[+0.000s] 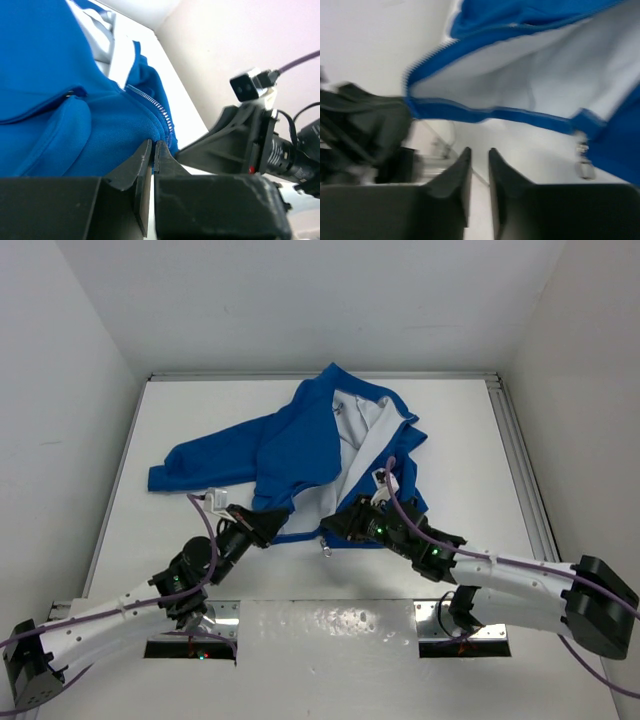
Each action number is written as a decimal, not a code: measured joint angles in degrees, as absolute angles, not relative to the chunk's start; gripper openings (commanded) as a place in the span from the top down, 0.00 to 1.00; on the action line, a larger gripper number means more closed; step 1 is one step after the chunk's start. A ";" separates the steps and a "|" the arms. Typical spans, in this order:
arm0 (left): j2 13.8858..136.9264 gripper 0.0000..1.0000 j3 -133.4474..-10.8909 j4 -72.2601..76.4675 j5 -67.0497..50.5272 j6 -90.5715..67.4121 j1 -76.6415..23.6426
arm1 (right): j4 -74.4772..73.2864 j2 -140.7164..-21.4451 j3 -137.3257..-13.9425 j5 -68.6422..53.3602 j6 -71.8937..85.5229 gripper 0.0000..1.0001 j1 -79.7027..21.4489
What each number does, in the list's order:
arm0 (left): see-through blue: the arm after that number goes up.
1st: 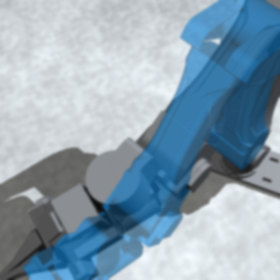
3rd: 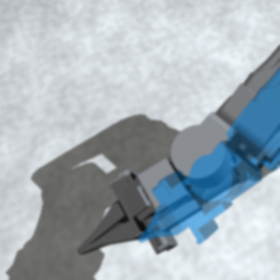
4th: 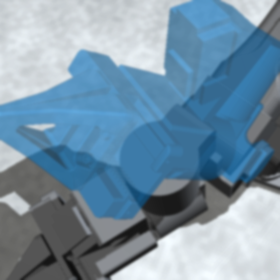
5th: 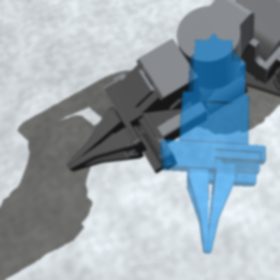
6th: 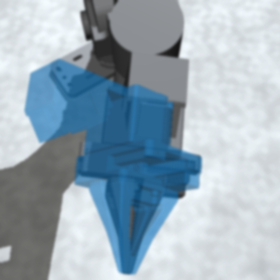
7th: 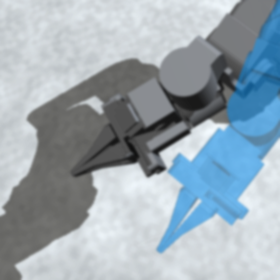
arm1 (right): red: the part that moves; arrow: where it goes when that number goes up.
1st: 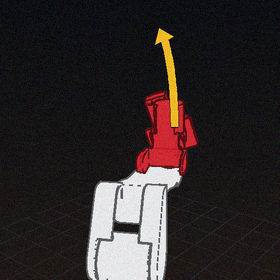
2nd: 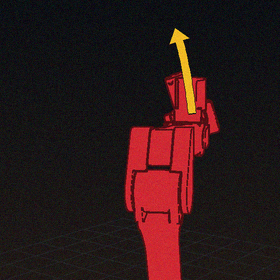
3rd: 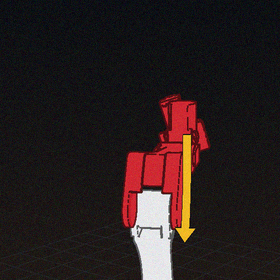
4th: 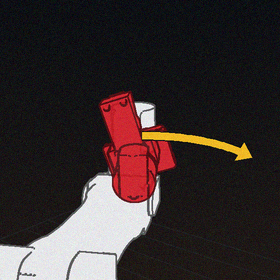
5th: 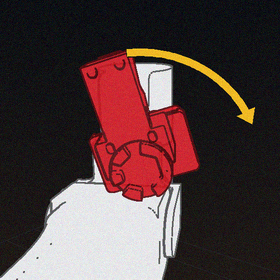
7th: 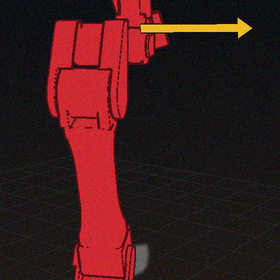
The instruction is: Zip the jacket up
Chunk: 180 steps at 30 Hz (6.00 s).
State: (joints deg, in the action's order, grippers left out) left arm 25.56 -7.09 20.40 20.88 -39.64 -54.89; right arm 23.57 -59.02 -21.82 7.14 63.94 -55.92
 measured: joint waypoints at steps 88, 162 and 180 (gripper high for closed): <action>26.09 1.00 -9.06 13.82 29.76 -34.94 -54.74 | -8.03 -86.00 -36.80 29.91 48.45 0.66 -66.63; 32.69 1.00 -11.57 14.96 24.38 -35.09 -54.74 | 23.05 -61.63 -13.37 27.66 45.36 1.00 -63.51; 48.03 1.00 -21.67 14.83 18.59 -41.01 -54.74 | 65.43 -62.70 -3.92 27.94 37.34 1.00 -63.51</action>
